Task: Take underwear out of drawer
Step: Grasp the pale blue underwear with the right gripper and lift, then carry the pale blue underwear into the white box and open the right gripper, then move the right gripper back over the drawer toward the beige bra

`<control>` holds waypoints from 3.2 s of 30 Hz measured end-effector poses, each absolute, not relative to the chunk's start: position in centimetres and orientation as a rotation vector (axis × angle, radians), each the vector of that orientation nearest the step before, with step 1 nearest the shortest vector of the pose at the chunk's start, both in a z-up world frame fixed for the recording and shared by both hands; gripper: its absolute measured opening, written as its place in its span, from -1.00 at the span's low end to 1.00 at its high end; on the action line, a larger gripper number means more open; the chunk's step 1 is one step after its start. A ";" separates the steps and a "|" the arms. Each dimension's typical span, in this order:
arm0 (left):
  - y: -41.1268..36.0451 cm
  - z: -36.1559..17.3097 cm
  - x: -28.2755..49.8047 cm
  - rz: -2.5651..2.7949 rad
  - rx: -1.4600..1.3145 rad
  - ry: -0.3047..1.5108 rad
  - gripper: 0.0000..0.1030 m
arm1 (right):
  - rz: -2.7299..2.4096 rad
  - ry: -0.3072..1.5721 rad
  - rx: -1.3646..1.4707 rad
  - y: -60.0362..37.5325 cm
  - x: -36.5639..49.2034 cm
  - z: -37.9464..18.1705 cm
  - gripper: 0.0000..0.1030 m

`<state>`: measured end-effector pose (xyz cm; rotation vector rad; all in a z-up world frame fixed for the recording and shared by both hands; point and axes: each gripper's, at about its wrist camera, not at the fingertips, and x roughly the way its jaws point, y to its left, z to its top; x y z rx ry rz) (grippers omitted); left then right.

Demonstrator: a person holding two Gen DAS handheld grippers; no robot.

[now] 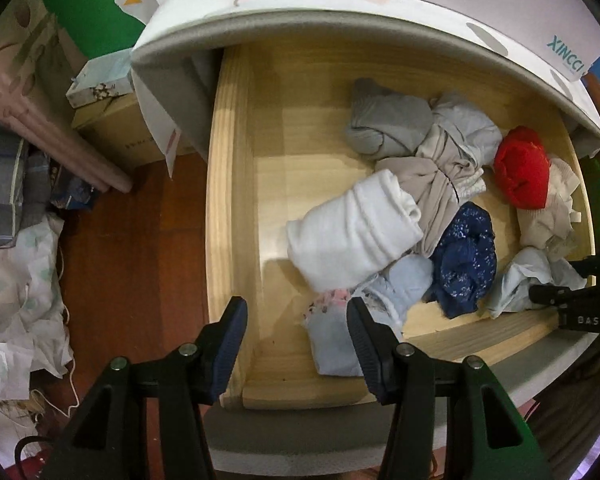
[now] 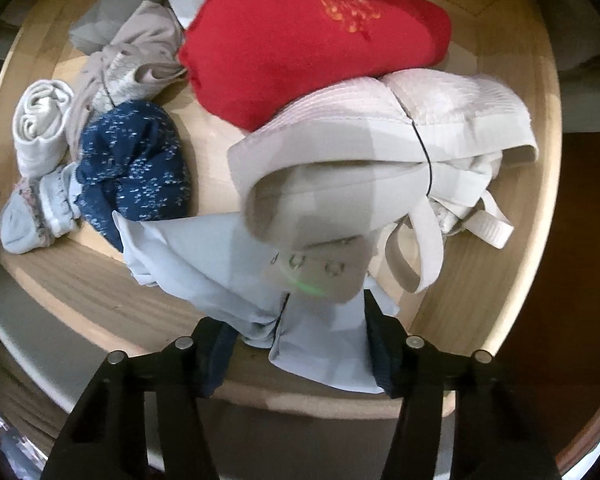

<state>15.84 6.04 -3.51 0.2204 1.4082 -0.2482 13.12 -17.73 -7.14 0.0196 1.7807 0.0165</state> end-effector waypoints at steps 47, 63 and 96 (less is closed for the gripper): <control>4.9 -3.8 14.5 -0.287 0.292 1.355 0.03 | -0.034 1.143 0.041 -19.7 23.7 23.4 -0.13; 4.6 -5.3 15.0 -0.289 0.299 1.415 0.03 | -0.067 1.197 -0.081 -17.3 32.2 18.1 -0.09; 6.5 -5.8 15.8 -0.317 0.222 1.511 0.04 | 0.060 1.229 0.054 -18.6 23.2 18.9 0.42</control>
